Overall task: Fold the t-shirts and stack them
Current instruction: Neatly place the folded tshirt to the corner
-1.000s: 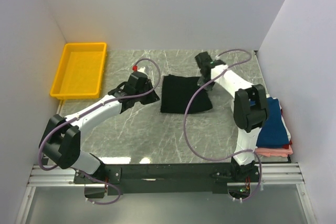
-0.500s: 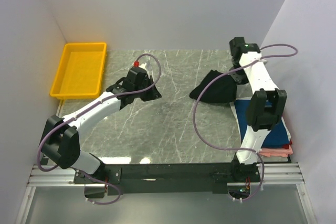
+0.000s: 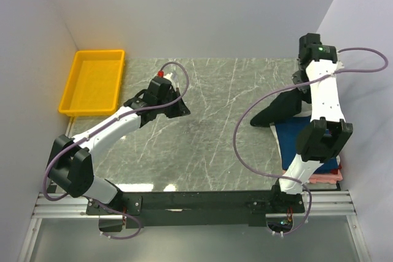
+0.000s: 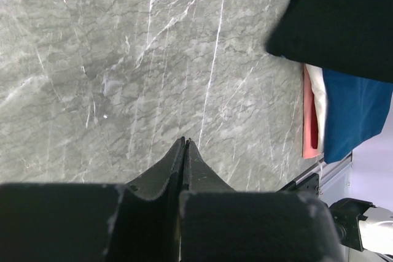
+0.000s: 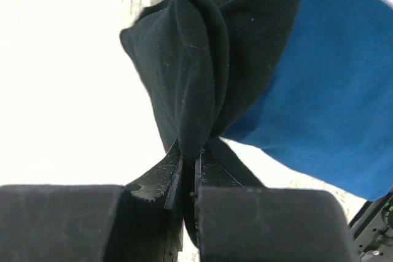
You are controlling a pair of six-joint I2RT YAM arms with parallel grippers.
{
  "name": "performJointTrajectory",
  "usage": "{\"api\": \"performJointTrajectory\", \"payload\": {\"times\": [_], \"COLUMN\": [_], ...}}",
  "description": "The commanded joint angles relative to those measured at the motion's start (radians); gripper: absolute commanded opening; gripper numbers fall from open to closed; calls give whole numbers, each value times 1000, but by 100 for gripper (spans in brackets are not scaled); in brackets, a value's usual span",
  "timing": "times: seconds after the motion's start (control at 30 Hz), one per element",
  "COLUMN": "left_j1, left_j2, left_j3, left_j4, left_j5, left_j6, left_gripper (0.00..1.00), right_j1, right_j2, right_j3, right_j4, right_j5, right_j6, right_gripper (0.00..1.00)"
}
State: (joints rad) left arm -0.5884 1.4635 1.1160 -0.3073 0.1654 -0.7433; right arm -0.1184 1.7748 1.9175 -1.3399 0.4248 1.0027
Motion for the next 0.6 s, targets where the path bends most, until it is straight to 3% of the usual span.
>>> {"api": "performJointTrajectory", "payload": {"times": [0.0,0.57], "left_j1": [2,2], "left_j2": [-3,47], "left_j3": [54,94], "left_j4": [2,-9], "left_j5": [19,14], "left_j6": [15,2], "left_gripper": [4,4], "right_j1": [-44,-124], "right_j2": [-71,-141], "right_j3": [93,218], "right_j4": [-67,-45], "right_j5": [26,-24], "right_j6": [-38,-139], "right_gripper": [0,0]}}
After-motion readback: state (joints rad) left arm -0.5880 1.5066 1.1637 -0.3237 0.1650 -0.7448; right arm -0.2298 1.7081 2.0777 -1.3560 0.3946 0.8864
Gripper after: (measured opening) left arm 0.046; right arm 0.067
